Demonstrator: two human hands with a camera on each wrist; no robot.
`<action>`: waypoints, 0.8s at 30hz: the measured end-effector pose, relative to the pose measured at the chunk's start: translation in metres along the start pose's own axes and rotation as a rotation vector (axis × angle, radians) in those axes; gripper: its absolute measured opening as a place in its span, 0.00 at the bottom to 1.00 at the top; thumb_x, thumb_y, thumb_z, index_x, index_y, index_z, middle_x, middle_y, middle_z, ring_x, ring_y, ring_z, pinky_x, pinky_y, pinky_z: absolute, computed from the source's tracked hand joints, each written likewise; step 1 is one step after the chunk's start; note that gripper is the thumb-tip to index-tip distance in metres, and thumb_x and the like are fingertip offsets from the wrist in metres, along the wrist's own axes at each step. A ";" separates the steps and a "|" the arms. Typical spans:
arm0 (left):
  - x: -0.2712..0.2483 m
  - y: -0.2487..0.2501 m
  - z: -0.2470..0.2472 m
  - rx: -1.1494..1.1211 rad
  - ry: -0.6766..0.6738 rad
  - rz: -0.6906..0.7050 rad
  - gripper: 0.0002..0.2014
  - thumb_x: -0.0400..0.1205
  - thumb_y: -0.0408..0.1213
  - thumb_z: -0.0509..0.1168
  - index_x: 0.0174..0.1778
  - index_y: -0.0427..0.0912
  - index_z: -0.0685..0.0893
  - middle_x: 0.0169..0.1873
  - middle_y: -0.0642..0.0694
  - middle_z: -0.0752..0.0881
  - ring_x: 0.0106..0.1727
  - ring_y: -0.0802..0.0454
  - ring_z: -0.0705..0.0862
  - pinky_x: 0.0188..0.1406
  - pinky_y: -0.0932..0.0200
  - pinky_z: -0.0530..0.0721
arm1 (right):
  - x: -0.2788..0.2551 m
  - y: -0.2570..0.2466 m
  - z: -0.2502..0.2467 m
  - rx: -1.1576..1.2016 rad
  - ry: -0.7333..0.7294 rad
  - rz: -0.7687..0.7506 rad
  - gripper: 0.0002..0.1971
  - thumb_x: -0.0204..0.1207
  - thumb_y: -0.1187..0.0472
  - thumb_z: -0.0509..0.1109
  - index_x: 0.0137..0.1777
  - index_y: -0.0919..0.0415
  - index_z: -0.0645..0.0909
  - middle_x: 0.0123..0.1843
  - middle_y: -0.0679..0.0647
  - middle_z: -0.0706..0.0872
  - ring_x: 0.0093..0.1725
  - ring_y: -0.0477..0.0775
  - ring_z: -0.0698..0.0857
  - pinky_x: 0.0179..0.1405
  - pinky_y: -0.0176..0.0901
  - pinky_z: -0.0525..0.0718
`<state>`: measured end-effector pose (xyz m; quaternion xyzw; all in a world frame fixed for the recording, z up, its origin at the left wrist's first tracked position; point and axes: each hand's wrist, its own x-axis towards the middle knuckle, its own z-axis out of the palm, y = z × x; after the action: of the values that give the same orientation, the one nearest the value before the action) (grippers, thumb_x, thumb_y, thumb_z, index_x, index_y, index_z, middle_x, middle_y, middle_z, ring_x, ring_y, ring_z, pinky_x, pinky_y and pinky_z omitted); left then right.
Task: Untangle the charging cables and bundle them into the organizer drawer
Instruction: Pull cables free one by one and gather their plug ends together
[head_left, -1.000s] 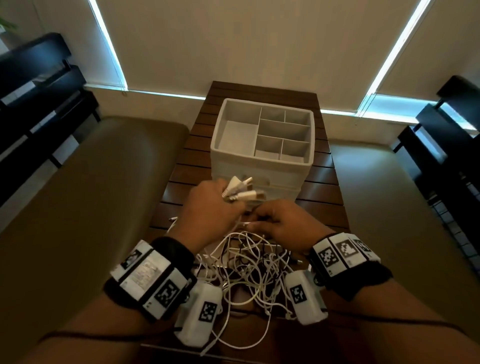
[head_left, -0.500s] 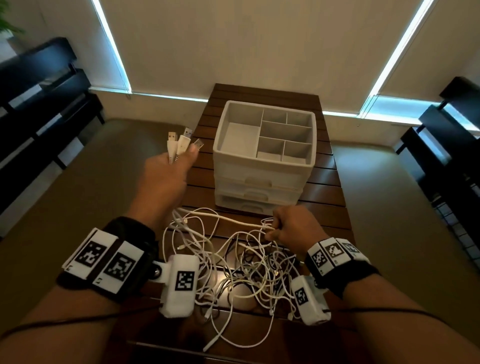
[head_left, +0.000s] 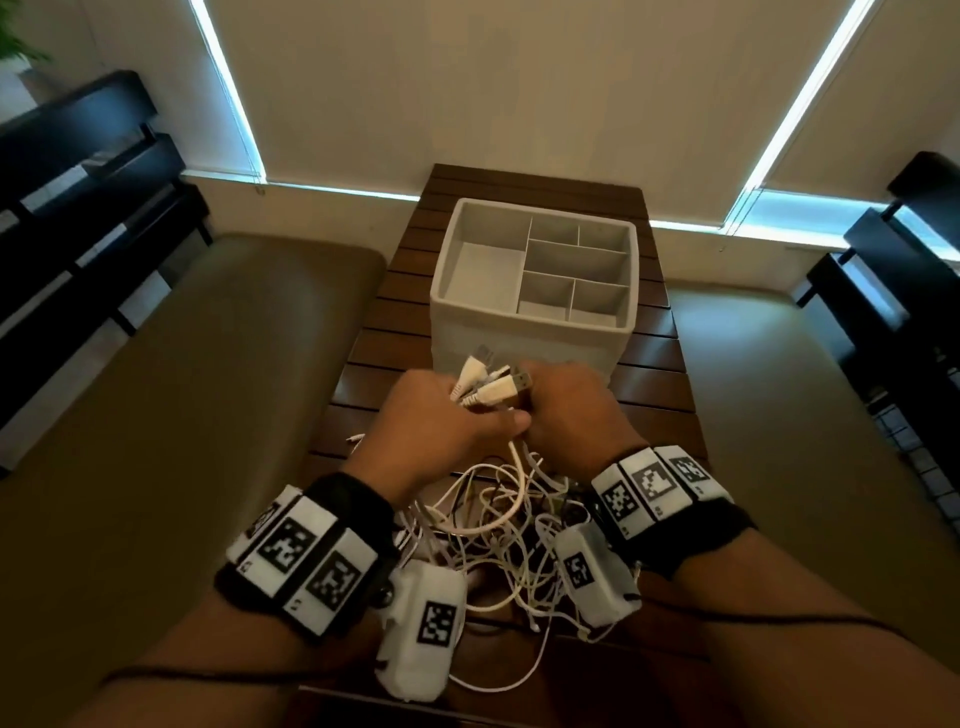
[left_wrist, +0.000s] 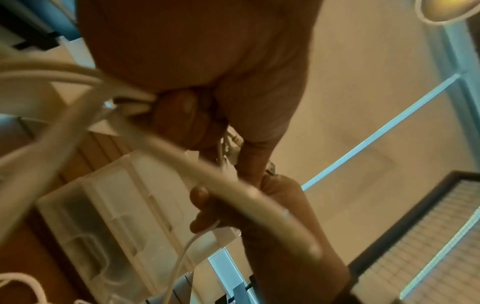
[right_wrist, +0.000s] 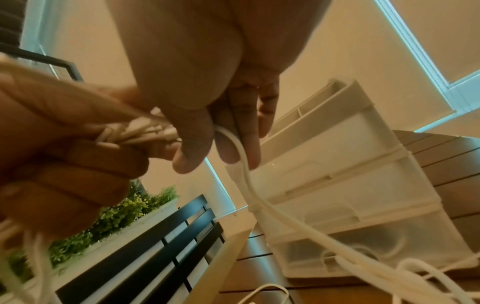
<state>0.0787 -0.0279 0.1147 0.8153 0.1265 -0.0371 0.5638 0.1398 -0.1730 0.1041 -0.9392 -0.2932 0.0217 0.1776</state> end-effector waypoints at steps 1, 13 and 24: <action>0.001 -0.003 0.001 -0.008 -0.015 -0.025 0.08 0.68 0.37 0.82 0.40 0.44 0.92 0.32 0.50 0.92 0.31 0.62 0.88 0.27 0.69 0.80 | 0.000 0.001 0.001 -0.005 0.014 0.015 0.12 0.75 0.56 0.71 0.56 0.58 0.84 0.50 0.55 0.90 0.50 0.57 0.87 0.52 0.50 0.85; 0.007 -0.006 -0.031 0.610 0.215 0.143 0.04 0.78 0.37 0.73 0.41 0.40 0.87 0.29 0.46 0.83 0.32 0.46 0.82 0.28 0.57 0.76 | -0.010 0.049 0.015 0.289 -0.431 0.078 0.03 0.81 0.59 0.67 0.46 0.57 0.80 0.41 0.50 0.85 0.41 0.46 0.82 0.43 0.38 0.78; -0.018 0.008 -0.013 0.282 0.475 0.146 0.16 0.79 0.30 0.69 0.60 0.47 0.77 0.42 0.53 0.80 0.37 0.57 0.81 0.35 0.70 0.81 | 0.004 0.021 -0.005 0.065 -0.240 -0.046 0.07 0.78 0.62 0.67 0.50 0.55 0.86 0.43 0.52 0.88 0.43 0.52 0.84 0.47 0.47 0.84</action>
<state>0.0618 -0.0213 0.1302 0.8785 0.1895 0.1782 0.4007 0.1547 -0.1882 0.1016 -0.9165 -0.3331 0.1395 0.1721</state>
